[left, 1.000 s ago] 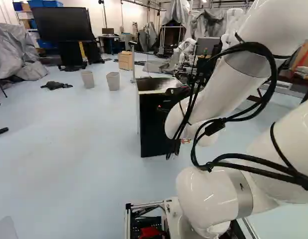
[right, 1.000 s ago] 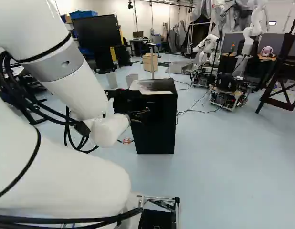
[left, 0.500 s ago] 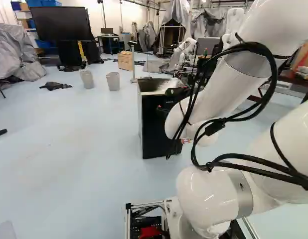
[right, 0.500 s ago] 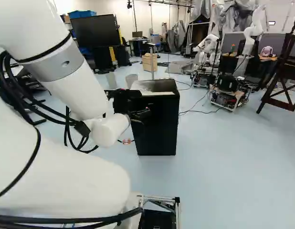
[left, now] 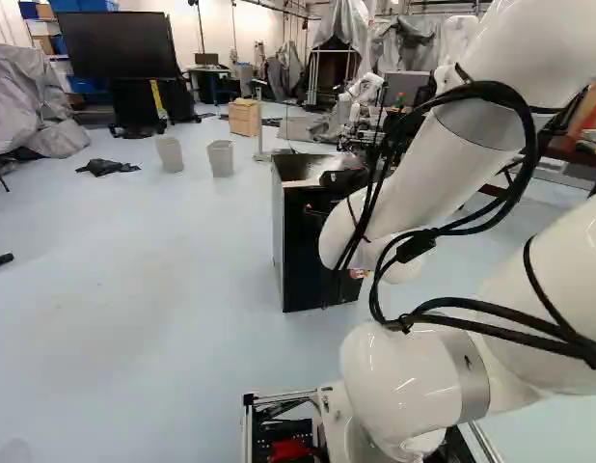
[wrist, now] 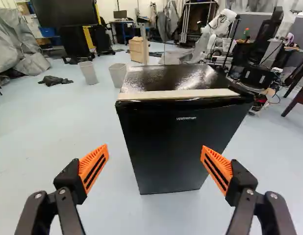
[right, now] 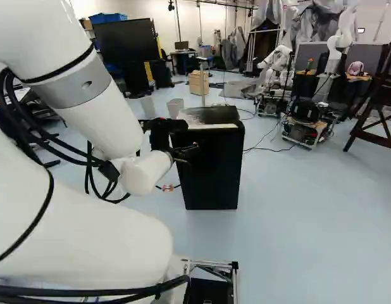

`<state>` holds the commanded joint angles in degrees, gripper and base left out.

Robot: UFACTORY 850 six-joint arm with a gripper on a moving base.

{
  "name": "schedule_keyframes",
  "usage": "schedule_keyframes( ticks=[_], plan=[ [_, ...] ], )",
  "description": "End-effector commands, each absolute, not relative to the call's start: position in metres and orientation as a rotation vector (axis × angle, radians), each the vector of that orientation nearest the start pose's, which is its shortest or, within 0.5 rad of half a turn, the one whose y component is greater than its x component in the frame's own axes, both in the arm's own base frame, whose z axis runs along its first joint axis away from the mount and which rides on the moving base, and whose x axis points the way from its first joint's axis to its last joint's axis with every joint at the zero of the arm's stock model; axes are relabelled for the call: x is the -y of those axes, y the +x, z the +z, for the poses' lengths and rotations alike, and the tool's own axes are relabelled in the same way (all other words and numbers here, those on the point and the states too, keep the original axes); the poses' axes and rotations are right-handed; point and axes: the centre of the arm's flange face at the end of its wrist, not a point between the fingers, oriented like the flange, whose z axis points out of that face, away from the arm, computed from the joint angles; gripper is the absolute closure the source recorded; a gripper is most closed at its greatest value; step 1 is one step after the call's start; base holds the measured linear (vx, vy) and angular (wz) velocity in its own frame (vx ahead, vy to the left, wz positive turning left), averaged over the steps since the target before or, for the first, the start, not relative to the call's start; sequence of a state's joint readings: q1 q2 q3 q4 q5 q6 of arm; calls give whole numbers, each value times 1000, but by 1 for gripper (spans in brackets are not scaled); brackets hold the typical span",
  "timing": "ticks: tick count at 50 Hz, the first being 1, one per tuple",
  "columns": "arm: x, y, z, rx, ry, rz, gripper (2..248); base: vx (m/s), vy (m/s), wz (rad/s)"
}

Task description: Grab a drink from the fridge

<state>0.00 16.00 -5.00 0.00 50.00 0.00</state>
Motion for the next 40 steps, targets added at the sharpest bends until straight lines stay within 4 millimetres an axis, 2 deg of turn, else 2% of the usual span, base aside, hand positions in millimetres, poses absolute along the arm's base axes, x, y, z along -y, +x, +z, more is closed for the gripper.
schedule_keyframes(
  ticks=[40],
  plan=[
    [0,270,366,0,-2558,-1824,3,48,83,42]
  ],
)
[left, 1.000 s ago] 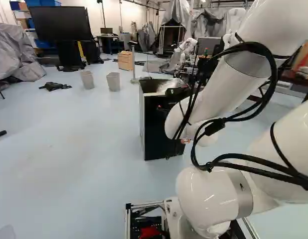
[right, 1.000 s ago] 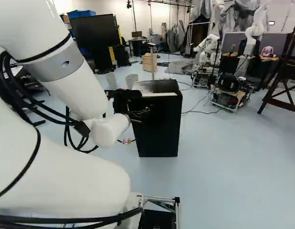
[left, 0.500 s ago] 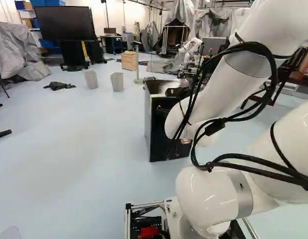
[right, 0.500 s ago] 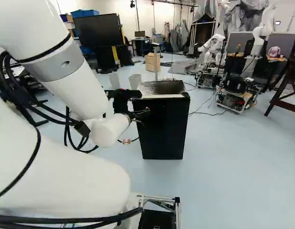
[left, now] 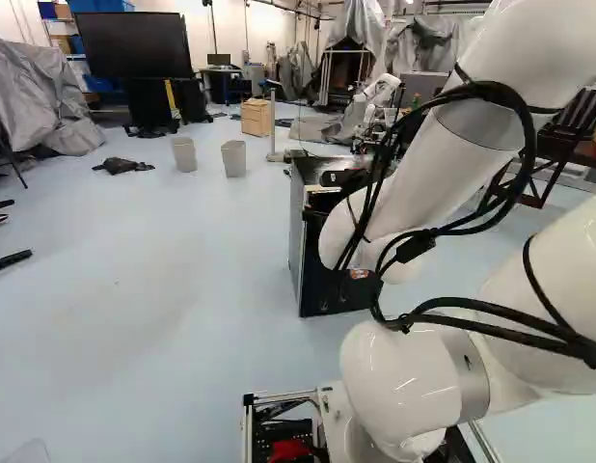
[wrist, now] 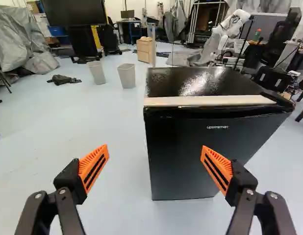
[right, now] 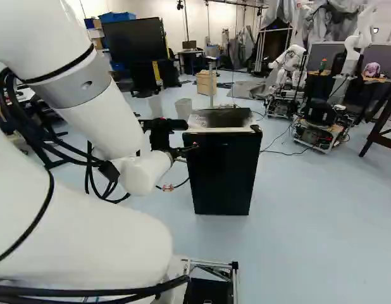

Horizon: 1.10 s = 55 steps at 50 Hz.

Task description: Grab a drink from the fridge

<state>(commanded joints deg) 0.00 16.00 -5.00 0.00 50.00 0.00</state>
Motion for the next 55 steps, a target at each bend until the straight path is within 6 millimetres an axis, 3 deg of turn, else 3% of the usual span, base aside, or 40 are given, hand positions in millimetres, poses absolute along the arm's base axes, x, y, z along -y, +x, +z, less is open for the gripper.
schedule_keyframes(
  ticks=[55],
  plan=[
    [0,270,366,0,-2558,-1824,3,28,60,-9]
  ],
)
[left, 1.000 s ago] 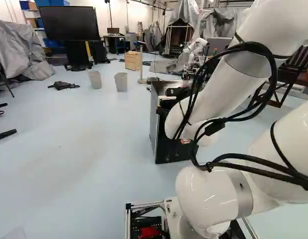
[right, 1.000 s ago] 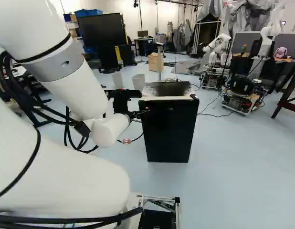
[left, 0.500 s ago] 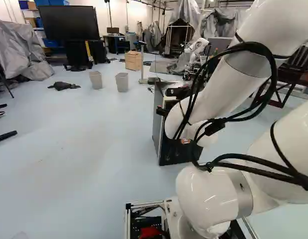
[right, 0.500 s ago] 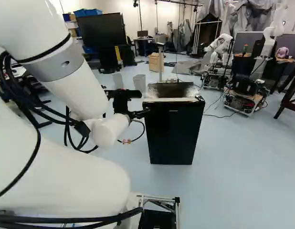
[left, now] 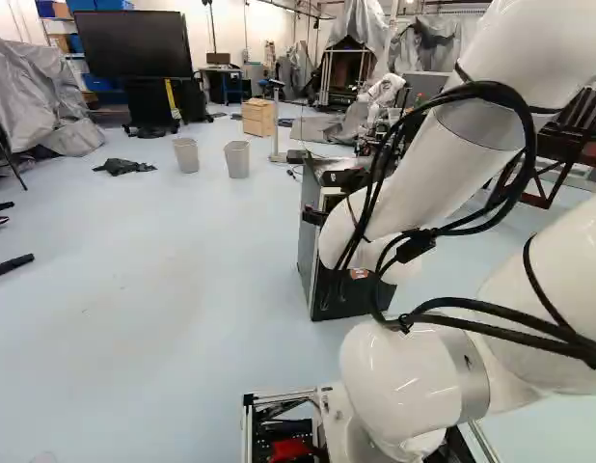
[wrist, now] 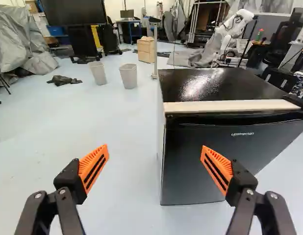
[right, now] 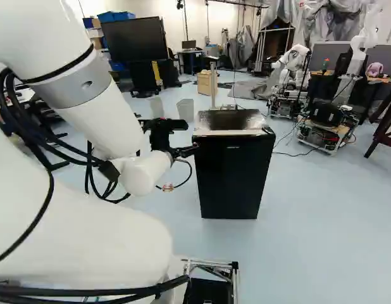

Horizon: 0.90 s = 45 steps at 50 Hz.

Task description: Grab a drink from the fridge

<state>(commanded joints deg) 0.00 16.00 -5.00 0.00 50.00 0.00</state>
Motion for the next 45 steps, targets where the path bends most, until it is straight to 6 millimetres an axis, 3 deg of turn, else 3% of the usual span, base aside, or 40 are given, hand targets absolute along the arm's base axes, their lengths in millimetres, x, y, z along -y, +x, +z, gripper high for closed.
schedule_keyframes(
  ticks=[28,45],
  plan=[
    [0,270,366,0,-2558,-1824,3,0,46,-5],
    [-1,271,366,-19,-2558,-1824,3,0,1,0]
  ],
)
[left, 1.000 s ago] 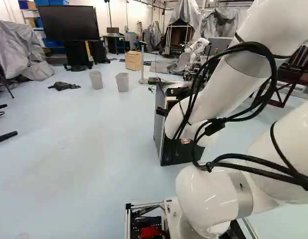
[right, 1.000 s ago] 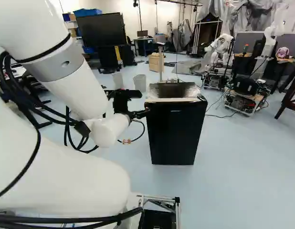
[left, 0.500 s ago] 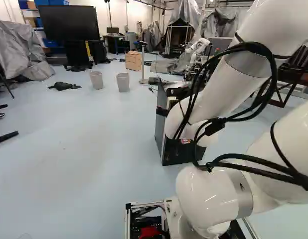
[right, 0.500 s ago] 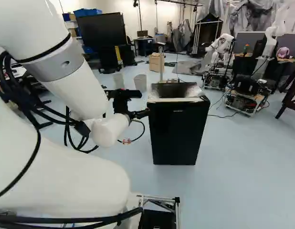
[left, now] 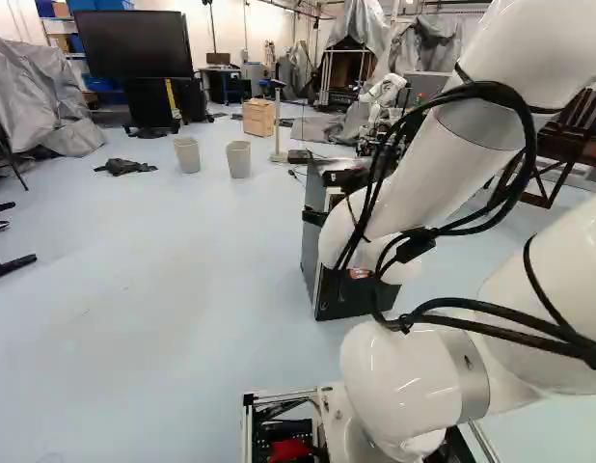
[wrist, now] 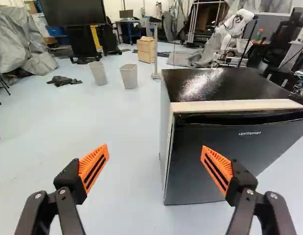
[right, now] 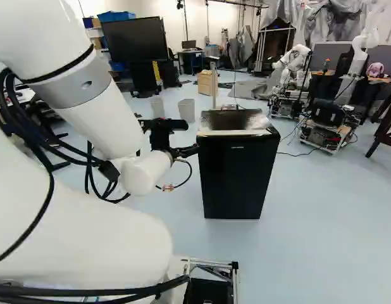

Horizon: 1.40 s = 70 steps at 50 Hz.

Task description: Grab a drink from the fridge

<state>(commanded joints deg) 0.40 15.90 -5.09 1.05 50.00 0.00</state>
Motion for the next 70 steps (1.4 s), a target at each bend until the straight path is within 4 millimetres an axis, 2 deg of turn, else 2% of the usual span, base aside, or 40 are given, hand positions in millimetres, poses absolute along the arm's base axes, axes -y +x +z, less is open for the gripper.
schedule_keyframes(
  ticks=[26,38,70],
  plan=[
    [-16,284,369,-121,-2539,-1823,3,0,0,0],
    [-22,294,369,-234,-2522,-1854,3,0,0,0],
    [-35,316,353,-569,-2516,-1957,3,0,0,0]
  ],
)
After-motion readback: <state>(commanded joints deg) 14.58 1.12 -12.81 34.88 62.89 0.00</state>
